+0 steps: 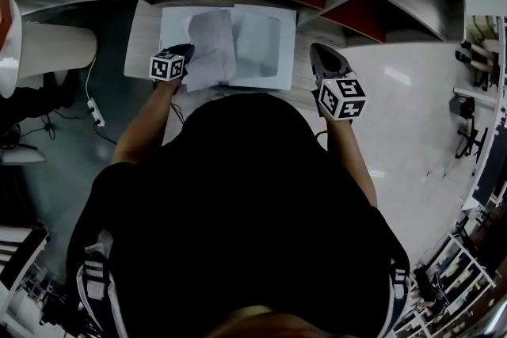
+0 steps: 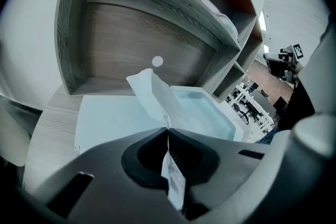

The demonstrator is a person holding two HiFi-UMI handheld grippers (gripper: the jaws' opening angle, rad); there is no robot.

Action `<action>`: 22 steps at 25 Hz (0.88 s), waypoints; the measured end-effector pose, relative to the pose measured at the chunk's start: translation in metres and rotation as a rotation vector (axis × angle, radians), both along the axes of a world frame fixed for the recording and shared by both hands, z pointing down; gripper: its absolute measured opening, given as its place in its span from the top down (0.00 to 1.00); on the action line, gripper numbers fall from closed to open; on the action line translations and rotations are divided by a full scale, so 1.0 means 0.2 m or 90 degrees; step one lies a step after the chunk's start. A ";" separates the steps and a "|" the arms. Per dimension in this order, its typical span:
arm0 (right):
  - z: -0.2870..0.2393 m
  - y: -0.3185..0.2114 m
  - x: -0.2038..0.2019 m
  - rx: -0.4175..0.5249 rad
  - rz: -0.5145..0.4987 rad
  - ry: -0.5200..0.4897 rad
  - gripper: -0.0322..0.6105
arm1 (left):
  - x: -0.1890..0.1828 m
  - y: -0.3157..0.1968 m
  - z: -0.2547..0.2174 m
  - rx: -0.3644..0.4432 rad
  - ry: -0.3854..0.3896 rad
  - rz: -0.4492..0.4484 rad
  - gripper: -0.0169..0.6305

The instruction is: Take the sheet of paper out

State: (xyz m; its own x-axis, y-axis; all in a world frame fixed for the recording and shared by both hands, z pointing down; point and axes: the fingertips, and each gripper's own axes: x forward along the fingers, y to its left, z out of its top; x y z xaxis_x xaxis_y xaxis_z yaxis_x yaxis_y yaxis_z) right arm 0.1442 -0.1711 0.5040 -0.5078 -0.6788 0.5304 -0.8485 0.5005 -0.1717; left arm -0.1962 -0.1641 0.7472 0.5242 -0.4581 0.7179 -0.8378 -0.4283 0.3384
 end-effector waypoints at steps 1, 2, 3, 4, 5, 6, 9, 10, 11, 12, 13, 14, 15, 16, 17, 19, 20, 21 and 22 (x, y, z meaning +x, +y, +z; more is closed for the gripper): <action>0.00 0.00 -0.01 0.001 -0.001 0.000 0.93 | -0.01 0.01 -0.02 0.004 0.002 0.001 0.94; -0.01 0.01 -0.02 0.002 -0.001 0.000 0.93 | -0.01 0.01 -0.03 0.008 0.003 0.002 0.94; -0.01 0.01 -0.03 0.003 -0.002 -0.001 0.93 | -0.02 0.02 -0.05 0.012 0.005 0.002 0.94; -0.02 0.02 -0.04 0.004 -0.002 -0.001 0.93 | -0.02 0.02 -0.07 0.017 0.008 0.003 0.94; -0.02 0.02 -0.05 0.005 -0.002 -0.001 0.93 | -0.03 0.02 -0.09 0.022 0.010 0.004 0.94; -0.02 0.02 -0.06 0.007 -0.002 -0.002 0.93 | -0.03 0.02 -0.11 0.028 0.013 0.005 0.94; -0.04 0.03 -0.09 0.012 -0.003 -0.003 0.93 | -0.04 0.03 -0.18 0.044 0.023 0.009 0.94; -0.04 0.03 -0.10 0.013 -0.003 -0.003 0.93 | -0.04 0.03 -0.20 0.048 0.026 0.011 0.94; -0.04 0.04 -0.11 0.014 -0.003 -0.003 0.93 | -0.05 0.04 -0.21 0.052 0.028 0.013 0.94; -0.04 0.04 -0.12 0.015 -0.003 -0.004 0.93 | -0.05 0.04 -0.23 0.056 0.031 0.014 0.94; -0.05 0.05 -0.13 0.015 -0.003 -0.005 0.93 | -0.05 0.04 -0.24 0.060 0.033 0.016 0.94; -0.05 0.05 -0.14 0.016 -0.003 -0.005 0.93 | -0.05 0.05 -0.26 0.064 0.036 0.017 0.94; -0.05 0.06 -0.15 0.016 -0.004 -0.005 0.93 | -0.06 0.05 -0.27 0.067 0.038 0.018 0.94; -0.05 0.06 -0.16 0.017 -0.004 -0.006 0.93 | -0.06 0.06 -0.29 0.070 0.040 0.019 0.94; -0.06 0.07 -0.17 0.017 -0.004 -0.006 0.93 | -0.06 0.07 -0.30 0.072 0.041 0.021 0.94; -0.06 0.08 -0.18 0.018 -0.003 -0.006 0.93 | -0.07 0.08 -0.30 0.075 0.042 0.026 0.94; -0.06 0.08 -0.18 0.019 -0.002 -0.006 0.93 | -0.07 0.09 -0.30 0.075 0.042 0.027 0.94; -0.06 0.08 -0.19 0.021 -0.001 -0.006 0.93 | -0.08 0.10 -0.31 0.075 0.042 0.027 0.94; -0.06 0.09 -0.20 0.021 -0.001 -0.007 0.93 | -0.09 0.10 -0.31 0.075 0.043 0.027 0.94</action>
